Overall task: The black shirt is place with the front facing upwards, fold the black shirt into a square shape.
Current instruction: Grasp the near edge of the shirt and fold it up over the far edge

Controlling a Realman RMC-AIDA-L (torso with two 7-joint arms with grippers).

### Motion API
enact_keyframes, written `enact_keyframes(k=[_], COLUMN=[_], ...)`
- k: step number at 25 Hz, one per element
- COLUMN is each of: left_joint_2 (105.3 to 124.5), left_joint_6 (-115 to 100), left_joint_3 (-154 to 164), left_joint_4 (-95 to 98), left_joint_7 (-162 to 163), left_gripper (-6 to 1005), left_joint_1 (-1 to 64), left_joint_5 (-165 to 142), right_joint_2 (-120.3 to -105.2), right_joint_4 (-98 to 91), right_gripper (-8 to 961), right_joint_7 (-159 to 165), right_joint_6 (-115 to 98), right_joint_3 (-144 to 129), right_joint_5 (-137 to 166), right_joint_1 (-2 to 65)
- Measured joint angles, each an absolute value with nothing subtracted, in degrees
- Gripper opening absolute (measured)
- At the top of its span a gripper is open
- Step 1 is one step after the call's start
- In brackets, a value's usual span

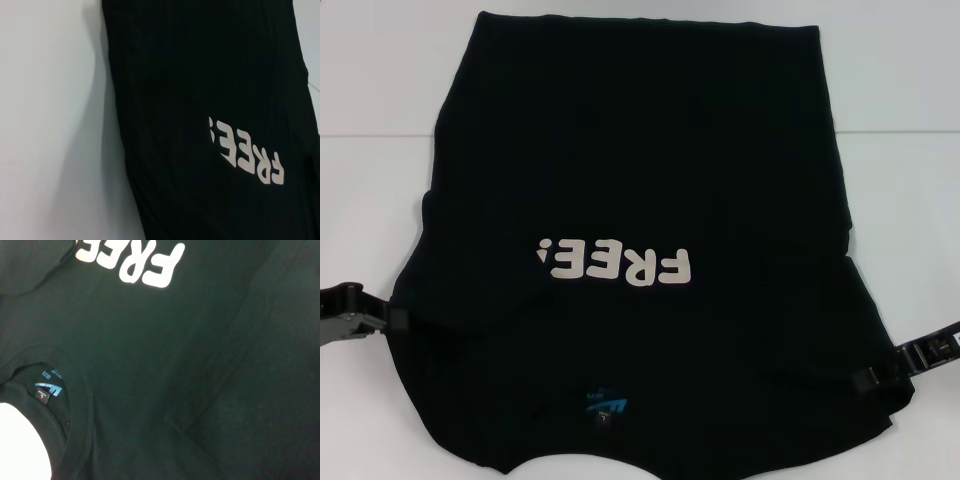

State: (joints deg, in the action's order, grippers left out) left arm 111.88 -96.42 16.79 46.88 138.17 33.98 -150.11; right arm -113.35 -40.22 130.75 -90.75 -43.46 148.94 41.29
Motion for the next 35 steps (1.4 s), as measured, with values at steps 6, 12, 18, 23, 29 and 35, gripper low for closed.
enact_keyframes(k=[6,12,18,23,29,35], left_joint_2=[111.88,111.88,111.88,111.88,111.88,111.88], left_joint_6=[-96.11,-95.83,-95.7,-95.7,-95.65,-95.38], left_joint_3=[16.78,16.79,16.79,16.79,16.79,16.79], left_joint_4=[46.97,47.01,47.02,47.02,46.92,46.77], left_joint_7=[138.07,138.0,137.99,137.99,137.98,137.99], left_gripper=[25,26,25,25,26,26], left_joint_1=[33.95,33.92,33.92,33.92,33.98,34.1], left_joint_5=[-150.11,-150.11,-150.12,-150.12,-150.12,-150.14], right_joint_2=[-113.04,-112.85,-112.96,-113.32,-113.5,-113.63], right_joint_4=[-40.19,-40.28,-40.21,-40.18,-40.1,-39.39], right_gripper=[453,631,640,644,645,645], right_joint_7=[131.04,131.09,131.13,131.23,131.35,131.45], right_joint_6=[-92.34,-92.58,-92.07,-92.06,-91.55,-90.1], right_joint_3=[-43.4,-43.51,-43.8,-44.62,-45.86,-46.53], right_joint_5=[149.02,149.02,149.01,148.97,148.97,148.97], right_joint_1=[40.56,39.65,39.8,40.2,40.42,40.6])
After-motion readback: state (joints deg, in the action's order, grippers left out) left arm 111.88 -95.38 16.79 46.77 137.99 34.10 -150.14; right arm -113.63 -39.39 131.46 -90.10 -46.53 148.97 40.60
